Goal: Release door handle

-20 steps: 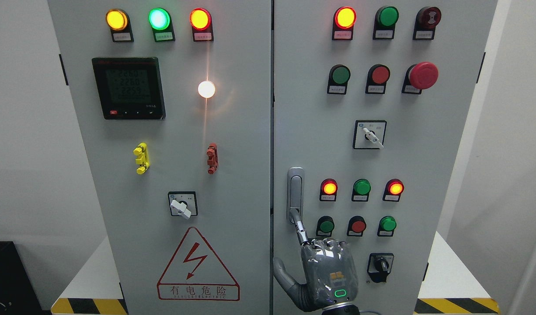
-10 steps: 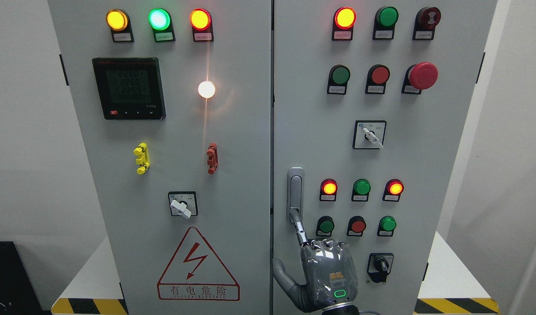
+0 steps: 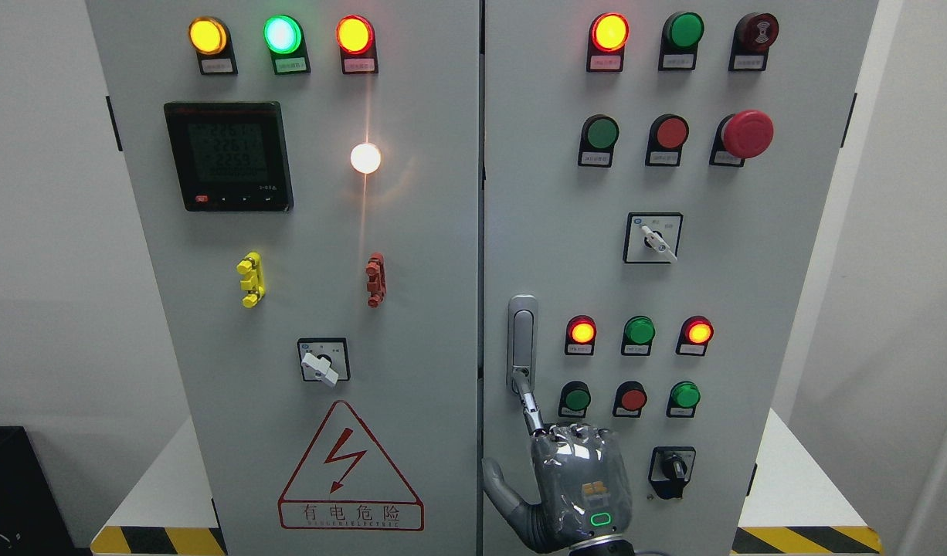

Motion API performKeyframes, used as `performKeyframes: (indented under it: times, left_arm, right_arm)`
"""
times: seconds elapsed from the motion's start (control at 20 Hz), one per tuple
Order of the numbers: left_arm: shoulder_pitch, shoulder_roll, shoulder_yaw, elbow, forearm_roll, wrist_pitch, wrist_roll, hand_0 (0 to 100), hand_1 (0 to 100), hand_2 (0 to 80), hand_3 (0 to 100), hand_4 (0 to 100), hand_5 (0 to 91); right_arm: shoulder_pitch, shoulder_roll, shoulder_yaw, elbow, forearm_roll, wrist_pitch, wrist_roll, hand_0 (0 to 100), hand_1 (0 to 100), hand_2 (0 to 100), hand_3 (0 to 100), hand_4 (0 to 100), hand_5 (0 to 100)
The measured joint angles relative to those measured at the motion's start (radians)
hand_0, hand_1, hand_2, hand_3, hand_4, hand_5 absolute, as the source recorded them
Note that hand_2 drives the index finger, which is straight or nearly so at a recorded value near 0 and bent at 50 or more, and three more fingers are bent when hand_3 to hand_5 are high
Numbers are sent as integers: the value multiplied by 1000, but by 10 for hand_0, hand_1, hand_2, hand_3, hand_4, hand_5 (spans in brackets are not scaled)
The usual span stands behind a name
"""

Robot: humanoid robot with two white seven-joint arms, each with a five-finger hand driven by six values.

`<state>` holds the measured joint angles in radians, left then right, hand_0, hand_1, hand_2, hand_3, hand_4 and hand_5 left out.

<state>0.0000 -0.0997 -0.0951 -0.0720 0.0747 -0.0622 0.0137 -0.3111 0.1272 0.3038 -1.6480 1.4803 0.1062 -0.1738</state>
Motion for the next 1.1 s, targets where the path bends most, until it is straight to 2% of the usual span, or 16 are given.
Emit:
performKeyframes:
  times: [1.1]
  left_arm:
    - [0, 0, 0, 0, 0, 0, 0, 120, 556, 0, 0, 0, 0]
  right_arm:
    - [5, -1, -5, -2, 0, 0, 1, 370, 242, 90, 1000, 1000, 1000]
